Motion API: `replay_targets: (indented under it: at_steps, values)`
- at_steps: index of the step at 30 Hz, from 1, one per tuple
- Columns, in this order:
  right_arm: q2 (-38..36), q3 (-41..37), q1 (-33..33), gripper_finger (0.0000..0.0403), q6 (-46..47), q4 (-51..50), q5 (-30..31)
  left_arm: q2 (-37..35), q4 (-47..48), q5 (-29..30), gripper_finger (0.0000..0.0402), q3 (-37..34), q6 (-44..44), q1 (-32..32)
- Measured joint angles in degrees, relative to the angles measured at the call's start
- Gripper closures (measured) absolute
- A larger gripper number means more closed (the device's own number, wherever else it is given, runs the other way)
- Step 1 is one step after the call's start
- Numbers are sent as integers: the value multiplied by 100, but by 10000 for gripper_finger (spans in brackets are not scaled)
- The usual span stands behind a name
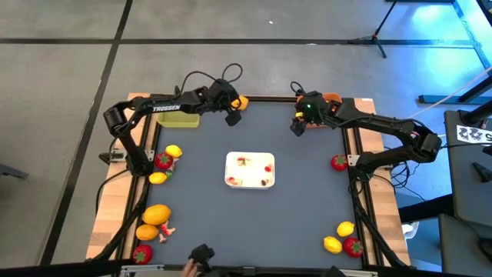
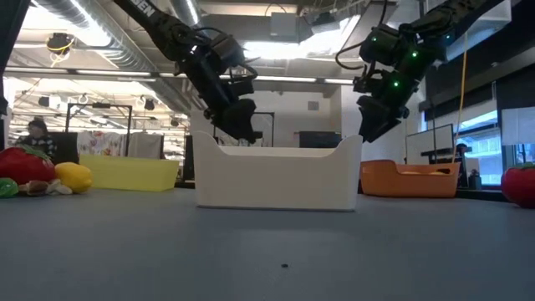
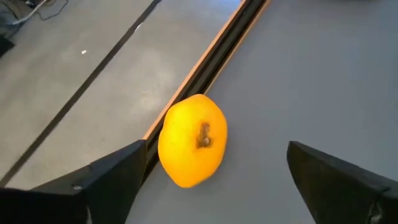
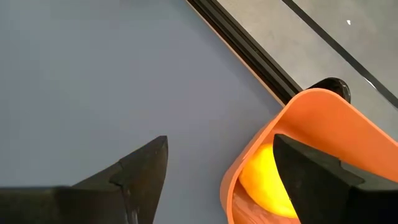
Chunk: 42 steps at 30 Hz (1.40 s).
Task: Sort produce into baskets
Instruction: Put the yellow lemon into the orange bin
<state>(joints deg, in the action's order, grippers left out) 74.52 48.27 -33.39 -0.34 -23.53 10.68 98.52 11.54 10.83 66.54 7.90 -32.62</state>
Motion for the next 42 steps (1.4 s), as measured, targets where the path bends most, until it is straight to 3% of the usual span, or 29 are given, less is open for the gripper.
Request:
replay_targets:
  at_steps: [4, 13, 20, 30, 42]
  values:
    - [0, 0, 0, 116, -3, -3, 13, 0, 27, -2, 24, 0, -436, 0]
    - [0, 0, 0, 116, -92, 49, 17, 59, -580, -202, 25, -4, -354, -349]
    - [0, -2, 0, 116, -166, 141, 17, 242, -463, -1704, 25, 389, -805, -1023]
    - [2, -2, 0, 116, -166, 151, 17, 979, -434, -2796, 25, 664, -794, -1419]
    - [2, -2, 0, 116, -164, 143, 15, 1630, -274, -2779, 25, 664, -306, -1303]
